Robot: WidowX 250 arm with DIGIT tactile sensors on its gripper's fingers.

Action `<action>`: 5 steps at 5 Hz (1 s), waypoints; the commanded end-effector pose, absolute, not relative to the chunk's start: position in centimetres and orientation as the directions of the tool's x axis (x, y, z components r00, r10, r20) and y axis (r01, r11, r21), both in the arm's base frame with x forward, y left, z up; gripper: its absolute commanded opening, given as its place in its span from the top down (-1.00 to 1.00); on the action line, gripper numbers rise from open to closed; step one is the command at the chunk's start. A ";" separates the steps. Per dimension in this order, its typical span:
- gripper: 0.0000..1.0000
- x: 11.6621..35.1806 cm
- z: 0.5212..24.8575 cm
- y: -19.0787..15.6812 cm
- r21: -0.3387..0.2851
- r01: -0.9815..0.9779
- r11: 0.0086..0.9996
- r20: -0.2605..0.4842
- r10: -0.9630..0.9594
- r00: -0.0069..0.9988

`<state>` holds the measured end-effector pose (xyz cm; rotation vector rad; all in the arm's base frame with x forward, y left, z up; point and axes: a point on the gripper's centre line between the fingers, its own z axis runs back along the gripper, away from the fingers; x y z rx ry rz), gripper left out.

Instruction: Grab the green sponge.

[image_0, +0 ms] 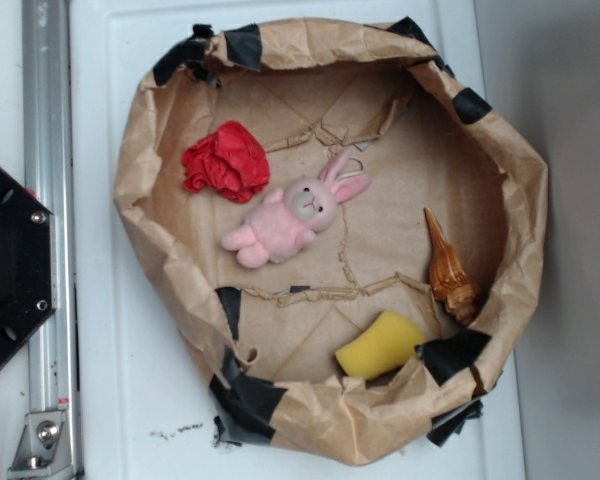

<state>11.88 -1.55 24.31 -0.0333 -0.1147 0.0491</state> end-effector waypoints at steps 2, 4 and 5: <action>-1.00 16.4 21.2 -0.2 -0.121 -0.137 0.983 0.155 0.155 0.976; -1.00 23.0 16.0 1.8 -0.353 -0.370 0.859 0.137 0.439 0.888; -1.00 25.1 13.0 1.7 -0.386 -0.395 0.833 0.103 0.465 0.879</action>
